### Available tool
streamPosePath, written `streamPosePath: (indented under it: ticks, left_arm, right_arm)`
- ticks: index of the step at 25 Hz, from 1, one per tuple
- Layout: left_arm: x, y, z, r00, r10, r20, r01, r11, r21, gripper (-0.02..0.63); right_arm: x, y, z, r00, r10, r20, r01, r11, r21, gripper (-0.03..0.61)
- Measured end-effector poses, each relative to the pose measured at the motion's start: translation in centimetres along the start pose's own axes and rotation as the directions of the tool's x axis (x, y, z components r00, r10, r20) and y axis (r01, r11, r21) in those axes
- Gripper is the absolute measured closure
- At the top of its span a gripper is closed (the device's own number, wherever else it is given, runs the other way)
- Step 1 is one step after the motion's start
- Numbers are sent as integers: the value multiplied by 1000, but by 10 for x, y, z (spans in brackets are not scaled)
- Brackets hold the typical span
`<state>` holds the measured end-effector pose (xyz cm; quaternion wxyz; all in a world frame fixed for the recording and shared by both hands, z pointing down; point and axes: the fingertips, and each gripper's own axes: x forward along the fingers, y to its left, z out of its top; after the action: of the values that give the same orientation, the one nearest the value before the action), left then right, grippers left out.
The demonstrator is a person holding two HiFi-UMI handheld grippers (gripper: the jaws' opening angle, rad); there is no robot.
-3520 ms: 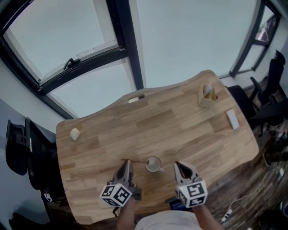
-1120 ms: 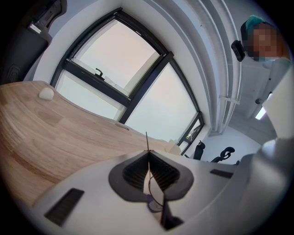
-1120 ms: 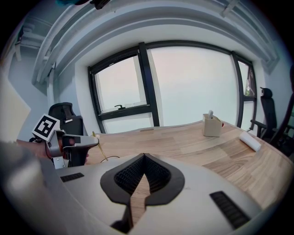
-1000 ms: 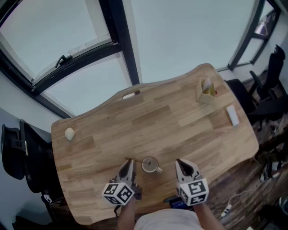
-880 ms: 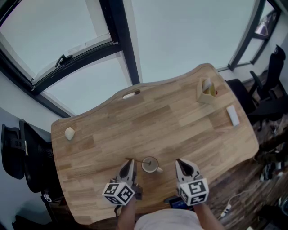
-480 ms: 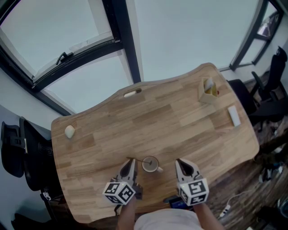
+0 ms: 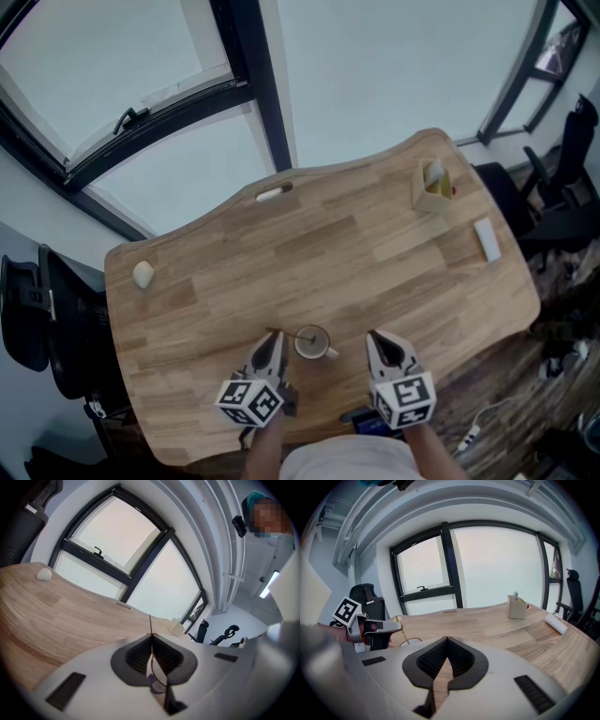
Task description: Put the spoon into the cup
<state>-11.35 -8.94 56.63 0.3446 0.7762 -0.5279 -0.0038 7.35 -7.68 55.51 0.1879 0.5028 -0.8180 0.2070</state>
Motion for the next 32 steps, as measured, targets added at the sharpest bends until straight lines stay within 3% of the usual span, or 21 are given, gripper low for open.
streamPosePath:
  ticks: [32]
  left_arm:
    - [5, 0, -10, 1000, -27, -5, 26, 999, -40, 609]
  right_arm:
    - [11, 9, -4, 999, 26, -21, -26, 1000, -9, 581]
